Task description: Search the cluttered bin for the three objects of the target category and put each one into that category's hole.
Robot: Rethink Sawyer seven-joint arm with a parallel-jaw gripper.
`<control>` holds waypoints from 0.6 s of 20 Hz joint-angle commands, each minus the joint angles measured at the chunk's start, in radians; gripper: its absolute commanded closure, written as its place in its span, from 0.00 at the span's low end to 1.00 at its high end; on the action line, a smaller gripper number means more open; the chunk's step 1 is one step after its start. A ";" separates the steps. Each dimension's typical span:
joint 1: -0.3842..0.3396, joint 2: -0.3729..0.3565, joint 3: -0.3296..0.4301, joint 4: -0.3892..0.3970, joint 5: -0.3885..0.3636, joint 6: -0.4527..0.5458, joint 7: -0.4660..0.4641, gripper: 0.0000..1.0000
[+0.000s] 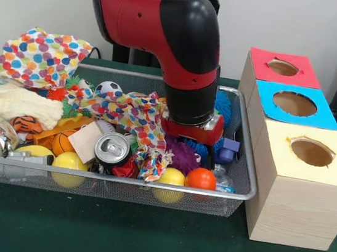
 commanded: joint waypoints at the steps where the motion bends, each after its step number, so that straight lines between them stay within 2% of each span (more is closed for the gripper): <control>1: -0.012 -0.004 0.134 0.046 0.038 -0.029 0.177 0.00; 6: 0.004 -0.006 0.109 0.019 0.039 0.058 0.166 0.00; 12: 0.014 -0.031 0.088 0.034 0.032 0.088 0.168 0.00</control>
